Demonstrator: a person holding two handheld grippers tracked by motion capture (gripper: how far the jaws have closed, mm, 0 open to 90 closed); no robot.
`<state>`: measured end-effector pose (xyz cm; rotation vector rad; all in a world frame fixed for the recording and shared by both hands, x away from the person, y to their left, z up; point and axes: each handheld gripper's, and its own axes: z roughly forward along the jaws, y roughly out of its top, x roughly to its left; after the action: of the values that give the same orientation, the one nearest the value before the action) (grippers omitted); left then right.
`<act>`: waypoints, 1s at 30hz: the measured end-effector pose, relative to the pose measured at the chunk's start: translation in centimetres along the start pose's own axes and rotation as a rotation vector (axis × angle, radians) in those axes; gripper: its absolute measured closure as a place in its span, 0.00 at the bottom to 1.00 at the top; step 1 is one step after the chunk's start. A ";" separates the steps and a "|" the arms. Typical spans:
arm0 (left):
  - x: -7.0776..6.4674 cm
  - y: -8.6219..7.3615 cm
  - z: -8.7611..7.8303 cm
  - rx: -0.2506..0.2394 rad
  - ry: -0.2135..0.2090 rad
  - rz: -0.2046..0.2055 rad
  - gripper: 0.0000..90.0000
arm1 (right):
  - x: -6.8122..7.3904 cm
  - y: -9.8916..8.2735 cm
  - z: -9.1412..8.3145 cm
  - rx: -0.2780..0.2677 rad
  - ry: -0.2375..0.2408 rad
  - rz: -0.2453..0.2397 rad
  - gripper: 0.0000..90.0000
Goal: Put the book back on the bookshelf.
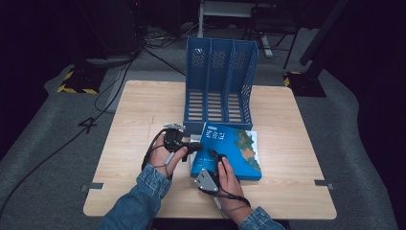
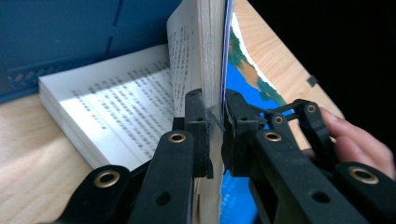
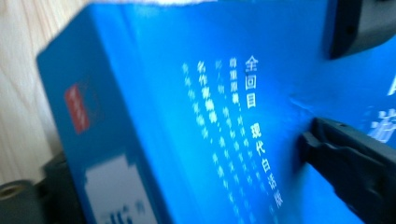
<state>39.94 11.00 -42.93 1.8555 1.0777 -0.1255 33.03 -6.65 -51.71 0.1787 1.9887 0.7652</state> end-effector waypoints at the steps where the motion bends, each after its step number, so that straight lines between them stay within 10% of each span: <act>1: 0.1 0.0 0.0 -0.004 0.004 0.006 0.91 | -0.1 0.1 -0.1 0.004 0.005 0.002 0.14; 13: 0.7 0.2 0.0 -0.057 -0.007 -0.027 0.90 | -2.7 1.6 -2.0 0.051 0.038 -0.059 0.61; 26: 0.8 0.2 -0.6 -0.132 -0.034 -0.004 0.80 | -6.4 2.1 -3.3 0.062 0.135 0.068 0.68; 30: 0.4 0.0 -0.9 -0.189 -0.040 0.055 0.54 | -7.1 2.0 -3.5 0.065 0.168 0.090 0.68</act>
<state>39.90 11.94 -42.66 1.7043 0.9759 -0.0278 33.53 -9.55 -44.10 0.2503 2.1786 0.7958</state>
